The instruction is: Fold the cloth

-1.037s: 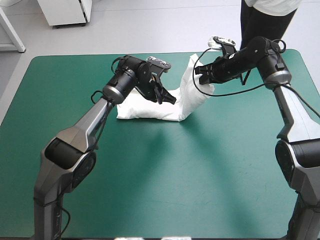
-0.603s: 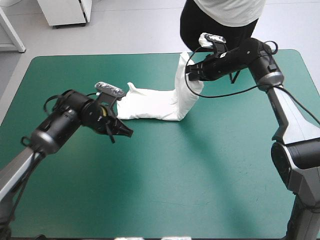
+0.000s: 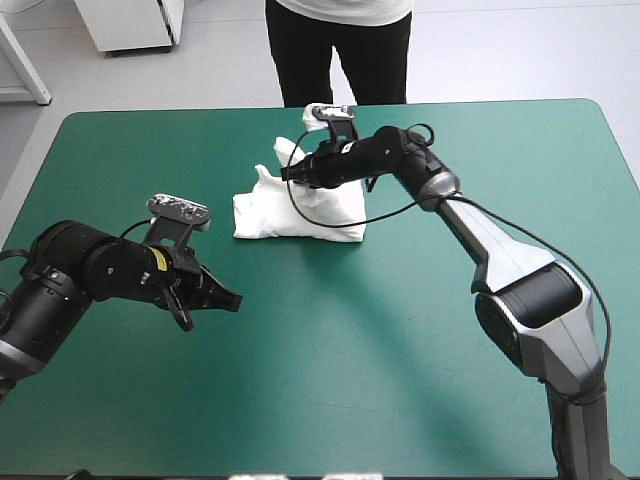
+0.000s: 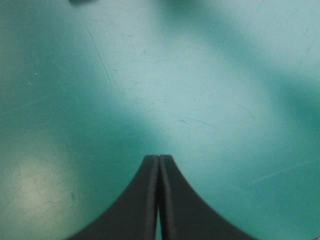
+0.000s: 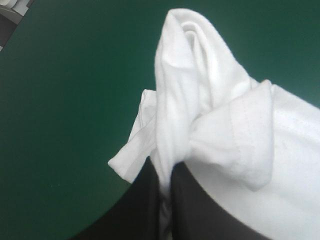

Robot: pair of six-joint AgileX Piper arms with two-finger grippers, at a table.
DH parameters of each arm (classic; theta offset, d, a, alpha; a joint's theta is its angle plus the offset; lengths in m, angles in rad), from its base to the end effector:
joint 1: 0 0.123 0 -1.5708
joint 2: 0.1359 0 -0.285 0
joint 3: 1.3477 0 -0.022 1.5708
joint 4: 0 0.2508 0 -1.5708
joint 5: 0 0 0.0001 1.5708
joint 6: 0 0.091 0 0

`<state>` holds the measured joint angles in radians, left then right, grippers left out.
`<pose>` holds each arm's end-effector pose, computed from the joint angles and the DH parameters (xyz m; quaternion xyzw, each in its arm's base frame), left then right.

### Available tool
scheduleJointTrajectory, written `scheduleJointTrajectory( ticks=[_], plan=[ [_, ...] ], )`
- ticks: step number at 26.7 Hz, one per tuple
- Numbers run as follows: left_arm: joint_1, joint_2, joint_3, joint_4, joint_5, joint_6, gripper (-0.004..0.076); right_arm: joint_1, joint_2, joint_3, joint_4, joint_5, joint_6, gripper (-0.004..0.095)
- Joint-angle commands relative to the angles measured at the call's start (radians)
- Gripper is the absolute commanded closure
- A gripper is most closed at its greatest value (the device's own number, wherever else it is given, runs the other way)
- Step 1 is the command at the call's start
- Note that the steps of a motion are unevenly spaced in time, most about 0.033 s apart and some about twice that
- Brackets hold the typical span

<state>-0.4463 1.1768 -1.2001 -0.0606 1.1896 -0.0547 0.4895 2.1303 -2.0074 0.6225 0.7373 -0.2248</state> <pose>0.1935 -0.0983 0.3680 0.1846 0.9518 -0.0894 0.2282 0.4241 0.2664 0.3027 -0.1859 0.8669 0.3241 0.3299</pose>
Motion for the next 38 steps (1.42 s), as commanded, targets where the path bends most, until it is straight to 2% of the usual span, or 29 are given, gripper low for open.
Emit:
scheduleJointTrajectory(
  ticks=[1, 4, 6, 8, 11, 12, 13, 16, 19, 23, 28, 30, 38],
  plan=[
    [0.002, -0.025, -0.024, -0.058, -0.020, -0.002, 0.0734, 0.036, 0.002, -0.032, 0.104, -0.096, -0.007, 0.0925],
    [0.002, -0.025, -0.024, -0.060, -0.018, -0.002, 0.0734, 0.073, 0.062, -0.038, 0.145, -0.106, -0.018, 0.0925],
    [0.002, -0.025, -0.024, -0.060, -0.018, 0.003, 0.0734, 0.085, 0.104, -0.068, 0.191, -0.078, -0.037, 0.0880],
    [0.002, -0.025, -0.024, -0.061, -0.018, 0.006, 0.0734, 0.085, 0.141, -0.110, 0.253, 0.007, -0.073, 0.0682],
    [0.002, -0.025, -0.024, -0.062, -0.022, 0.006, 0.0734, 0.085, 0.153, -0.140, 0.253, 0.059, -0.071, 0.0406],
    [0.002, -0.025, -0.024, -0.068, -0.024, 0.006, 0.0734, 0.085, 0.153, -0.153, 0.253, 0.070, -0.071, 0.0349],
    [0.002, -0.025, -0.024, -0.076, -0.024, 0.006, 0.0734, 0.084, 0.147, -0.180, 0.253, 0.079, -0.069, 0.0335],
    [0.002, -0.025, -0.024, -0.117, -0.028, 0.030, 0.0734, 0.084, 0.127, -0.268, 0.195, 0.096, -0.027, 0.0401],
    [0.002, -0.025, -0.024, -0.141, -0.028, 0.035, 0.0734, 0.081, 0.108, -0.338, 0.090, 0.148, 0.055, 0.0420],
    [0.002, -0.025, -0.024, -0.142, -0.031, 0.037, 0.0734, 0.070, 0.086, -0.406, -0.098, 0.300, 0.177, 0.0420],
    [0.002, -0.025, -0.024, -0.142, -0.031, 0.037, 0.0734, 0.034, 0.070, -0.428, -0.232, 0.461, 0.225, 0.0420],
    [0.002, -0.025, -0.024, -0.143, -0.031, 0.037, 0.0734, 0.014, 0.070, -0.428, -0.258, 0.506, 0.231, 0.0421],
    [0.002, -0.025, -0.024, -0.175, -0.048, 0.037, 0.0734, -0.078, 0.070, -0.426, -0.281, 0.511, 0.250, 0.0422]
  ],
)
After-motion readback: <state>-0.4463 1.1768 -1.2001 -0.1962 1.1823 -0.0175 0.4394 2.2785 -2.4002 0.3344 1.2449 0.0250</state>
